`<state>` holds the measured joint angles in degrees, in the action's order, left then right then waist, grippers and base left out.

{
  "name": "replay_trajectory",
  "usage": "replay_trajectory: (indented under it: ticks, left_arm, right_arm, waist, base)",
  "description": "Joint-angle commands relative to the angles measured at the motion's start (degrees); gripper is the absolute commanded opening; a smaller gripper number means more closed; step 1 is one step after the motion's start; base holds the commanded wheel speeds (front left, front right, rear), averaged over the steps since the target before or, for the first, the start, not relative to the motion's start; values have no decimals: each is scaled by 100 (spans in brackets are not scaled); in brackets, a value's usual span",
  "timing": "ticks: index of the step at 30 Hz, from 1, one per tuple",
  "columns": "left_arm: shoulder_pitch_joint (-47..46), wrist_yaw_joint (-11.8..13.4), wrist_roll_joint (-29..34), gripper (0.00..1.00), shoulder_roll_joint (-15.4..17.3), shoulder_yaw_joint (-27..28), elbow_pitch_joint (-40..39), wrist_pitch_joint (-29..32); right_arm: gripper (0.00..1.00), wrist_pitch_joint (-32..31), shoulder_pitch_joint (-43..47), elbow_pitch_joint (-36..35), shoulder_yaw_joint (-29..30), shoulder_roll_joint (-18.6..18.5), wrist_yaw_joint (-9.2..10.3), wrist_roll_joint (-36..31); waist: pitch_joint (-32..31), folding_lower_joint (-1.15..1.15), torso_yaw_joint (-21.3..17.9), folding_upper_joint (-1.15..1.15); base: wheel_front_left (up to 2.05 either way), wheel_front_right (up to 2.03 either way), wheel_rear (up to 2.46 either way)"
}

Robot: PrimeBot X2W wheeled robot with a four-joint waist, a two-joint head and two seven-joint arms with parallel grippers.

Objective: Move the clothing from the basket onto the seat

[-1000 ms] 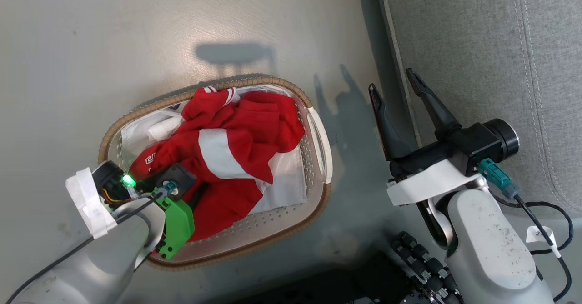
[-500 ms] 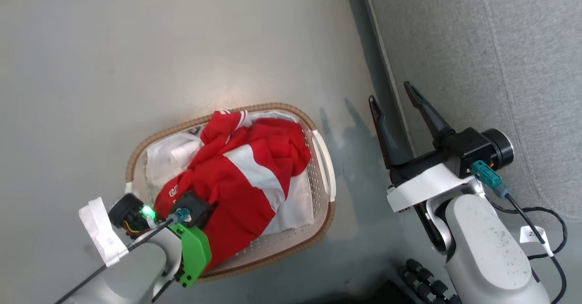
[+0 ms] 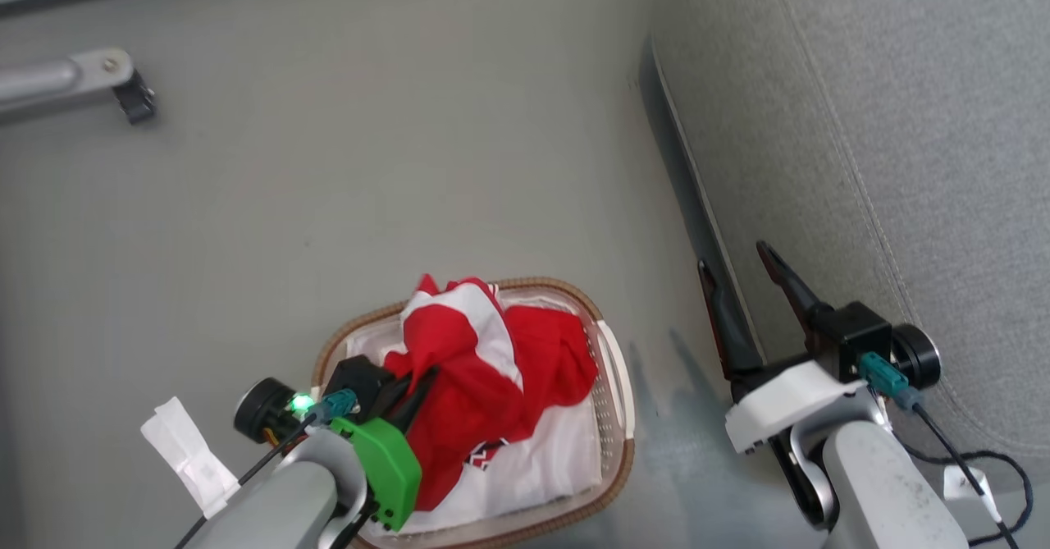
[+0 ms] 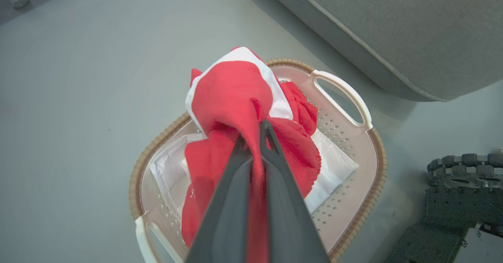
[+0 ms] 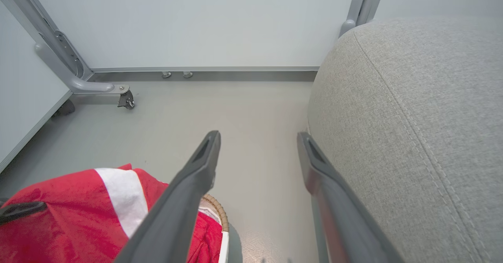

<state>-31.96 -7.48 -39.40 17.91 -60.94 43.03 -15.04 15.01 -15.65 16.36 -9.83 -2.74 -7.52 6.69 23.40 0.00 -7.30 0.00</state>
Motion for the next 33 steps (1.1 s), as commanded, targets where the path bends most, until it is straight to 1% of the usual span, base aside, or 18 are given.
replay_trajectory:
  ticks: [1,8,13,21,24,26,28,30,33]
  left_arm:
    - [188,-3,115,0,-58,197,-146,-20]
    - [510,-3,650,0,-178,1142,-948,-13]
    - [684,-3,954,0,-371,1892,-1592,-14]
    - [723,-3,1170,0,-740,2485,-2355,-14]
    - [781,-3,1255,0,-821,2568,-2497,-14]
    - [828,-3,1295,0,-854,2578,-2521,-14]
    - [855,-3,1318,0,-884,2554,-2533,-14]
    - [910,-3,1327,0,-885,2527,-2536,-14]
    - [976,-3,1320,0,-891,2480,-2523,-14]
  right_arm:
    - [100,25,184,52,51,-27,6,-42]
    - [100,25,568,142,138,-28,6,-38]
    - [100,25,780,216,77,-25,6,9]
    - [100,26,1064,289,28,-27,6,47]
    - [100,26,1147,290,3,-26,6,29]
    - [100,26,1168,262,-95,-24,6,20]
    - [100,26,1137,221,-270,-25,6,186]
    - [100,26,940,67,-616,-21,5,288]
    - [100,26,601,-154,-1334,-43,6,386]
  waist:
    - [-801,0,487,0]
    - [-1420,0,644,0]
    - [-1810,0,664,0]
    - [-2189,0,640,0]
    - [-2243,0,630,0]
    - [-2270,0,621,0]
    - [-2291,0,608,0]
    - [-2295,0,604,0]
    - [-2294,0,617,0]
  base:
    - [0,0,0]
    - [0,0,0]
    - [0,0,0]
    - [0,0,0]
    - [0,0,0]
    - [0,0,0]
    - [0,0,0]
    - [0,0,0]
    - [0,0,0]
